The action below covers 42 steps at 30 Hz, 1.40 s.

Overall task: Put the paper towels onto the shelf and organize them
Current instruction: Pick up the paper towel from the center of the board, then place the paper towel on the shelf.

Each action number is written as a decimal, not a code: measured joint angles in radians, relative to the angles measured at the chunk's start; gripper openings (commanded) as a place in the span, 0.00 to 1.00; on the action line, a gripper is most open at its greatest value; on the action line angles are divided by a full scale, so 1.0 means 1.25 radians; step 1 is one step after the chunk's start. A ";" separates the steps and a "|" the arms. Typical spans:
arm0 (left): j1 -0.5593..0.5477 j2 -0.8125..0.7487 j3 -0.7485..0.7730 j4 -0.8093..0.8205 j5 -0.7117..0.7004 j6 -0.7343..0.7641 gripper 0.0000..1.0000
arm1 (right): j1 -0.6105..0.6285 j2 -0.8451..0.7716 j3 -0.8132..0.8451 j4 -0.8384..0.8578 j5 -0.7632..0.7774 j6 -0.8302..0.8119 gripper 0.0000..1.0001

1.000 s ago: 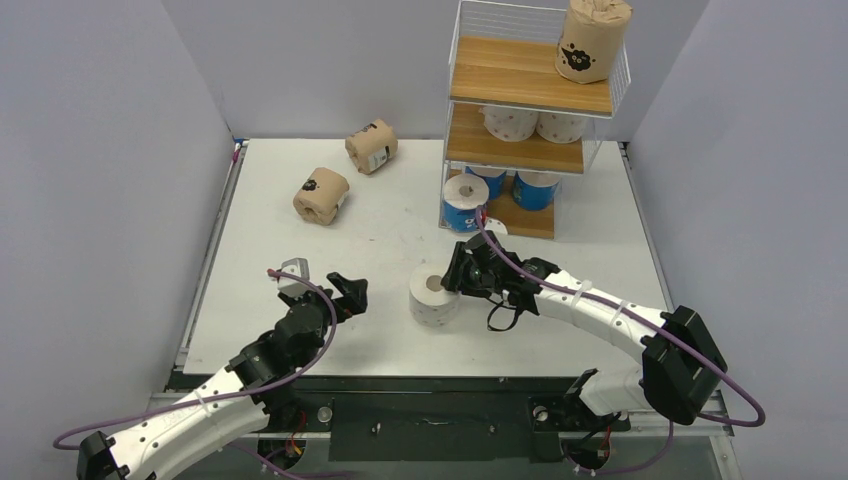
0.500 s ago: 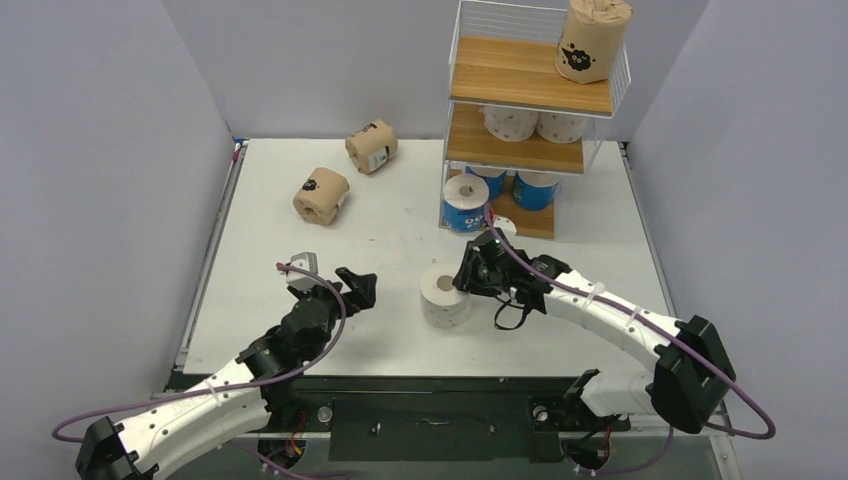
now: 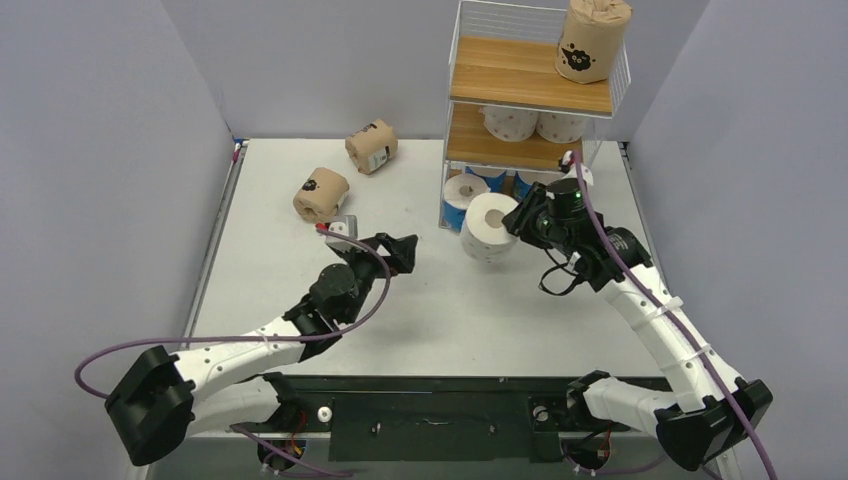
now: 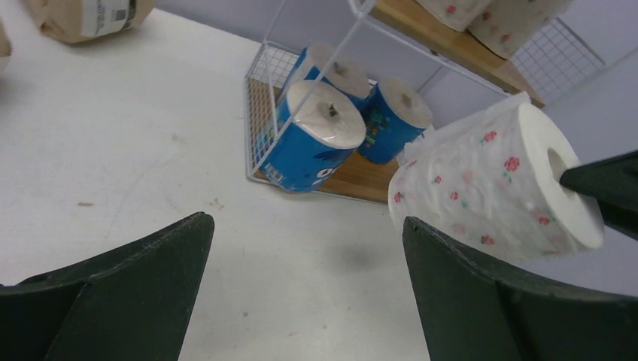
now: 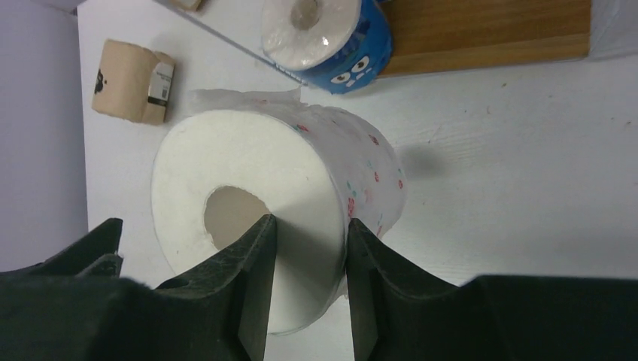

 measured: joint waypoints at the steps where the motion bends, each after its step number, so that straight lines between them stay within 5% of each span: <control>1: 0.000 0.024 0.005 0.042 0.016 0.021 0.96 | -0.016 0.000 0.015 -0.005 -0.004 -0.001 0.21; 14: 0.000 0.220 0.122 0.360 0.302 0.270 0.96 | -0.131 0.004 0.165 -0.059 -0.051 0.003 0.21; 24: 0.001 0.345 0.219 0.432 0.496 0.414 0.96 | -0.157 0.049 0.201 -0.059 -0.063 0.032 0.21; 42: 0.031 0.490 0.341 0.444 0.557 0.480 0.96 | -0.158 0.093 0.271 -0.042 -0.070 0.055 0.21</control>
